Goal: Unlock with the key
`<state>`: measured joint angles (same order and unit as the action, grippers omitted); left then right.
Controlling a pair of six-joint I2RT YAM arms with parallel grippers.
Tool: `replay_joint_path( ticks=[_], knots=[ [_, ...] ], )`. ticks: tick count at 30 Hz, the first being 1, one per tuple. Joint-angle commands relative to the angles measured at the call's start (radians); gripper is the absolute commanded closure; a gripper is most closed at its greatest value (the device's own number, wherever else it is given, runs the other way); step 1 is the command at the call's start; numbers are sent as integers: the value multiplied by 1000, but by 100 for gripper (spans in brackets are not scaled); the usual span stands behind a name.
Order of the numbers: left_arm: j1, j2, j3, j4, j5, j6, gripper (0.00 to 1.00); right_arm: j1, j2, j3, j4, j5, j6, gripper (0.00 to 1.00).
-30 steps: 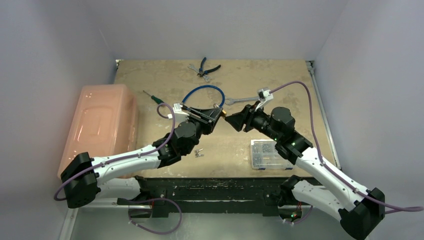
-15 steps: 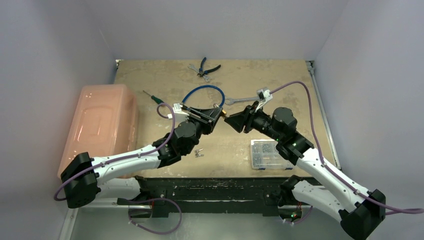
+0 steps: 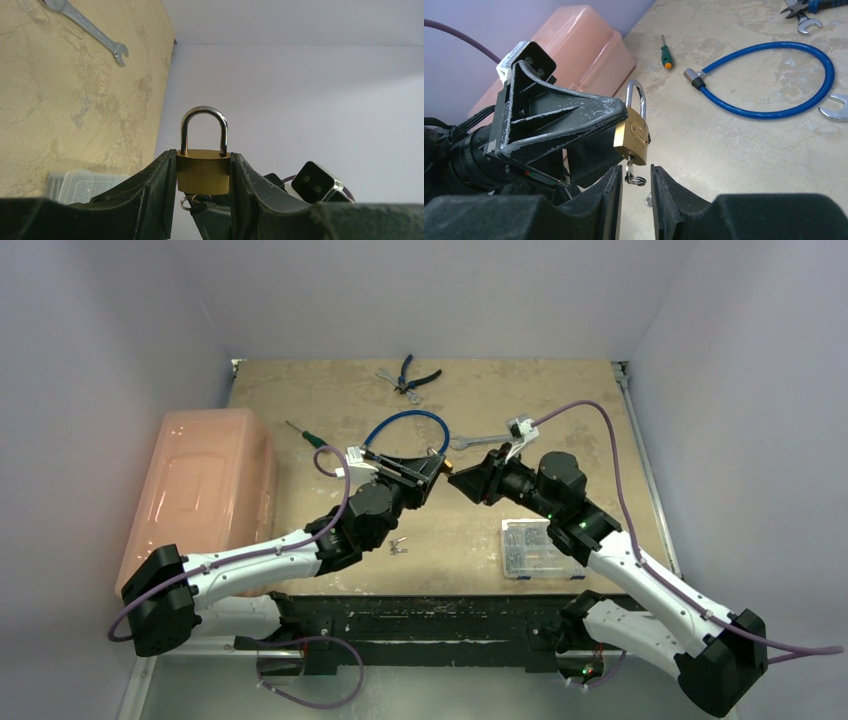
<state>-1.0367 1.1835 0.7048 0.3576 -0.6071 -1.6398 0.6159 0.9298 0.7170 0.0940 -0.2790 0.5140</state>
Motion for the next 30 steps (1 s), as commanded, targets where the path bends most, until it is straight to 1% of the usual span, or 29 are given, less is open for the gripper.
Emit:
replay_joint_path(
  ticks=[1, 4, 5, 8, 12, 15, 21, 30],
  knots=[
    [-3, -23, 44, 58, -8, -8, 100, -2, -2, 20, 50, 6, -22, 71],
    [-3, -19, 46, 58, -8, -8, 100, -4, -2, 21, 52, 6, -21, 80],
    [-3, -19, 45, 58, -8, -8, 100, -3, -1, 22, 52, 5, -22, 88],
    [-2, -18, 45, 59, -8, -8, 100, -3, -2, 25, 50, 4, -19, 100],
    [-3, -17, 45, 59, -6, -8, 100, -2, 1, 25, 46, 20, -1, 100],
    [-3, -18, 44, 61, -5, -8, 100, -3, -2, 16, 53, 48, 43, 100],
    [-3, -22, 40, 71, -2, -8, 100, -4, 2, -17, 102, 83, 196, 100],
    [-3, -42, 18, 105, 0, 2, 100, -2, 30, -66, 209, 54, 394, 100]
  ],
)
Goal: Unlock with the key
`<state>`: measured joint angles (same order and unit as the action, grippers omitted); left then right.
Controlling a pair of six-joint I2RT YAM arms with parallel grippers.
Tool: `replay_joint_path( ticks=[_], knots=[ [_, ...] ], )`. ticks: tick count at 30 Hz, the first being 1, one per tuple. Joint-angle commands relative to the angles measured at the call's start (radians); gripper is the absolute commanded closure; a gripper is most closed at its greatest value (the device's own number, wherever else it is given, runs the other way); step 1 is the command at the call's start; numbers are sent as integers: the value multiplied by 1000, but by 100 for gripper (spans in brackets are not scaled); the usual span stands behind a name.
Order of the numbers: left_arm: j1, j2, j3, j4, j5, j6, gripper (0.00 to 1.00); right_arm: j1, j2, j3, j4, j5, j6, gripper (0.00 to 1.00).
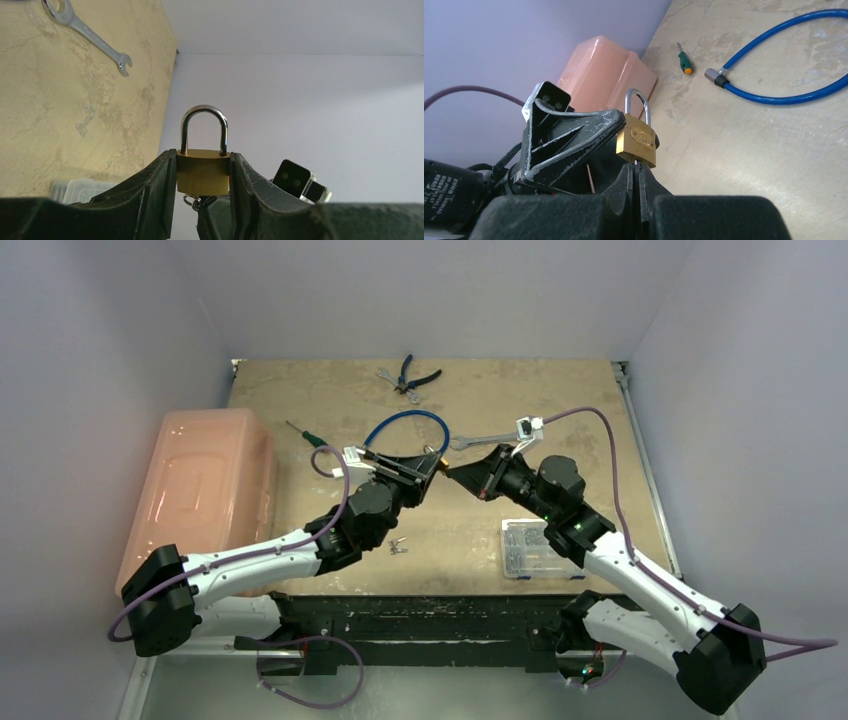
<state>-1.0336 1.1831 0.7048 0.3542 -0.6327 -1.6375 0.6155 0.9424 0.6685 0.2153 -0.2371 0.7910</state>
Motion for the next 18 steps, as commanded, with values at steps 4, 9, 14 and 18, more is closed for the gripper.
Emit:
replay_joint_path(
  ticks=[4, 9, 14, 18],
  knots=[
    [-6, -47, 9, 123, 25, 2, 100, -5, 37, -33, 123, -9, 186, 100],
    [-6, -62, -5, 144, 19, 11, 100, -12, 66, -70, 211, -59, 290, 100],
    [-6, -76, -25, 164, 12, 13, 100, -28, 99, -105, 296, -106, 375, 100],
    [-6, -84, -32, 168, 7, 14, 100, -30, 104, -103, 306, -111, 382, 100]
  ],
)
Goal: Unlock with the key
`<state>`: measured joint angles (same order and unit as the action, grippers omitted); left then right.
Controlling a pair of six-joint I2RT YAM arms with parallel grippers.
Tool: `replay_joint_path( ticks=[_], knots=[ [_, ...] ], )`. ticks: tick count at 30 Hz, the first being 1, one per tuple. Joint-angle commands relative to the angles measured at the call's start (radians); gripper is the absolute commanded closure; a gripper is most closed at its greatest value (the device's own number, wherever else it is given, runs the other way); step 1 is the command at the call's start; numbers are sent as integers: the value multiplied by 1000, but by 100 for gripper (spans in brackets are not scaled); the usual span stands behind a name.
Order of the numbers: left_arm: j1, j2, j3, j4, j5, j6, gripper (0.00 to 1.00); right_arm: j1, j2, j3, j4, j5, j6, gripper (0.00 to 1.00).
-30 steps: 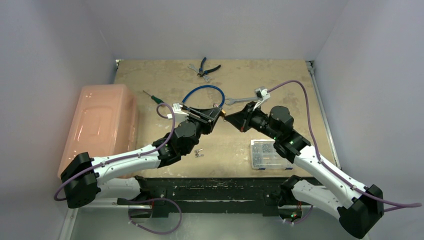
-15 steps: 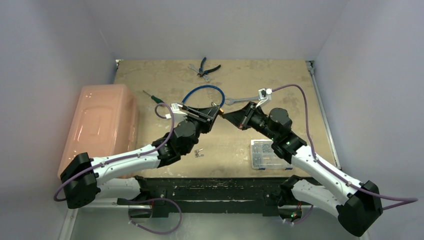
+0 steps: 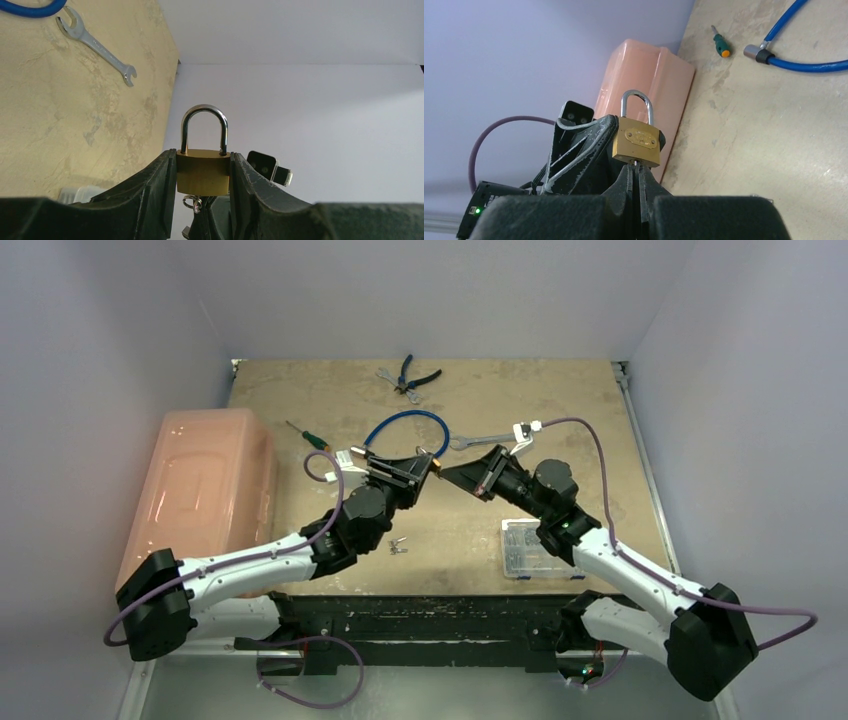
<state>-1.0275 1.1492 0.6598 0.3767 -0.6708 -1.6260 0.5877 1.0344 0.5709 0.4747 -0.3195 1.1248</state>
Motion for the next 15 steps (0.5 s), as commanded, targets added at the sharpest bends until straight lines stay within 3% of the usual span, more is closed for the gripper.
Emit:
replay_joint_path(
  ticks=[1, 9, 13, 15],
  knots=[
    [-12, -51, 10, 147, 44, 2, 100, -3, 11, -5, 44, -29, 51, 100],
    [-12, -48, -4, 169, 33, 6, 100, -3, 29, 7, 55, -68, 63, 100],
    [-12, -52, -4, 155, 23, 5, 100, -5, 3, 46, -62, -29, -41, 100],
    [-13, -54, -2, 142, 16, 5, 100, -3, -21, 79, -140, -3, -117, 93]
  ],
)
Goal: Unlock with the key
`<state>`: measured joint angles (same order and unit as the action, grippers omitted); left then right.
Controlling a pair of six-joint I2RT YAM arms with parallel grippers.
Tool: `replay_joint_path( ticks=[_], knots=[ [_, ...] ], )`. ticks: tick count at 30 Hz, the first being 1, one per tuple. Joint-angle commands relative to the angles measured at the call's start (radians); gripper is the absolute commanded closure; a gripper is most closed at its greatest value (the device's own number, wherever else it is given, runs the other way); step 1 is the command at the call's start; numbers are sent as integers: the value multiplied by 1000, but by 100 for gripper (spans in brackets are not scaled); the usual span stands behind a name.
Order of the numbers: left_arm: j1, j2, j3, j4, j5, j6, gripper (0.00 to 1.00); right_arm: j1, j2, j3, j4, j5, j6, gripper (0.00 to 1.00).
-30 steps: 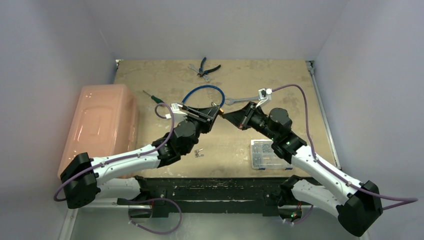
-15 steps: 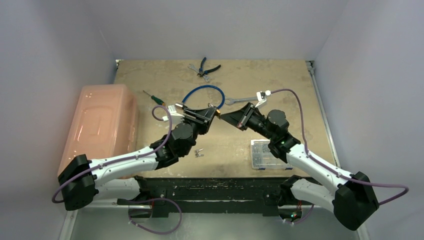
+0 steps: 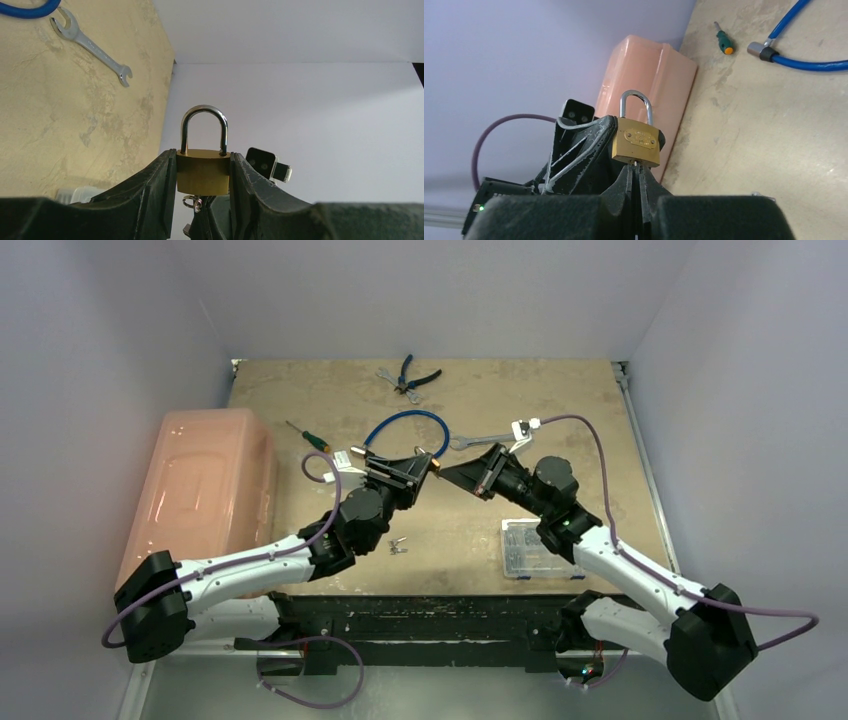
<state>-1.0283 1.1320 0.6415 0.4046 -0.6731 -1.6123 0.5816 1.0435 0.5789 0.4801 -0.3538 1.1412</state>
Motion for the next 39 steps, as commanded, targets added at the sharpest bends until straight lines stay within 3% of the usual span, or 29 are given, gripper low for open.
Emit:
replay_joint_path(
  ticks=[1, 7, 16, 24, 39],
  knots=[
    [-11, -38, 18, 108, 15, -10, 100, 2, -42, 86, -189, 44, -180, 84],
    [-11, -37, 31, 68, -5, -14, 100, 1, -123, 148, -362, 46, -447, 48],
    [-10, -3, 63, 33, 18, -37, 100, 1, -183, 220, -517, 60, -676, 25],
    [-10, 19, 90, 1, 39, -57, 100, 10, -129, 253, -506, 101, -718, 19],
    [-10, 41, 117, -41, 51, -83, 100, 139, -41, 319, -485, 332, -729, 24]
  ],
)
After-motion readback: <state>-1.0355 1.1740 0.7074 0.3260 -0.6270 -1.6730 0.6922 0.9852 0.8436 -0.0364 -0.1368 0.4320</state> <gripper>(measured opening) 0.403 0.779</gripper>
